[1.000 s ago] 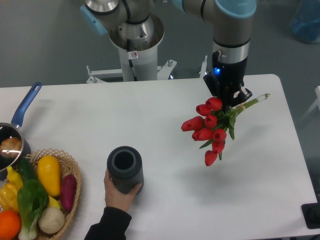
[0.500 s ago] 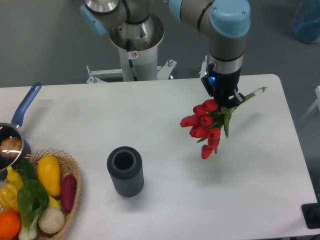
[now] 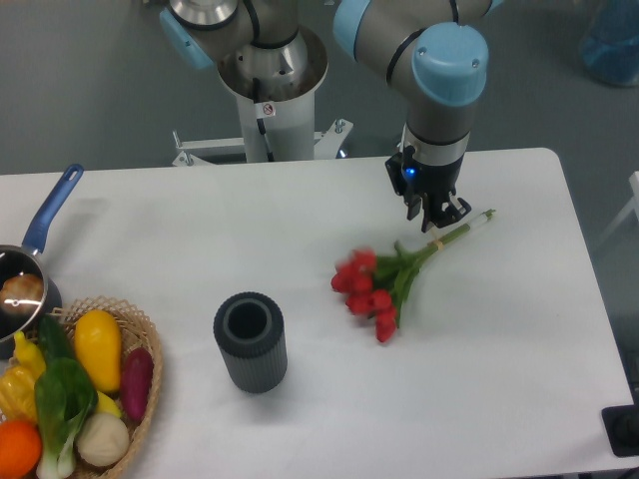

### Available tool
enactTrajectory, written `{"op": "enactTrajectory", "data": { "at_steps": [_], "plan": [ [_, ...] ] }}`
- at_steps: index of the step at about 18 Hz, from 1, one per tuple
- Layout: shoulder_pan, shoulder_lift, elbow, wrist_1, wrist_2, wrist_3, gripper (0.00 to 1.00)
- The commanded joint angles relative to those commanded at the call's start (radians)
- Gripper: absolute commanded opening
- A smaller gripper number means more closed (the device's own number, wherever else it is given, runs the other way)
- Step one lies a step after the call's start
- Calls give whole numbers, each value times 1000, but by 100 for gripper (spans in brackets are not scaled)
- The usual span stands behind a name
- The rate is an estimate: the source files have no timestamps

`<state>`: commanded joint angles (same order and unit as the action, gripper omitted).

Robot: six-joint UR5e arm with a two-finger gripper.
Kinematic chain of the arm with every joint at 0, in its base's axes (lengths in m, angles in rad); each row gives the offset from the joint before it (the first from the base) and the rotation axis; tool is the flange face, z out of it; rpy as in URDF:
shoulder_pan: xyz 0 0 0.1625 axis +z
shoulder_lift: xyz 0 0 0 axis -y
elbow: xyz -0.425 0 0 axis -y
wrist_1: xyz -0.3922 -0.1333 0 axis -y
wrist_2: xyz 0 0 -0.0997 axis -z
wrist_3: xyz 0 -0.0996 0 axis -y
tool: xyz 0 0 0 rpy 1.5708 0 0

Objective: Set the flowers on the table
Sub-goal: 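Open the gripper to release the tulip stems and lift away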

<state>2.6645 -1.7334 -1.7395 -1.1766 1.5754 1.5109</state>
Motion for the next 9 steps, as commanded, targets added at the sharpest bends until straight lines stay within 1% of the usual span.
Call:
{"op": "enactTrajectory", "data": {
  "at_steps": [1, 5, 7, 9],
  "plan": [
    [2, 3, 2, 6, 2, -1, 100],
    [12, 3, 8, 57, -2, 0, 100],
    [15, 3, 15, 57, -6, 5, 100],
    [14, -1, 34, 60, -41, 9, 100]
  ]
}}
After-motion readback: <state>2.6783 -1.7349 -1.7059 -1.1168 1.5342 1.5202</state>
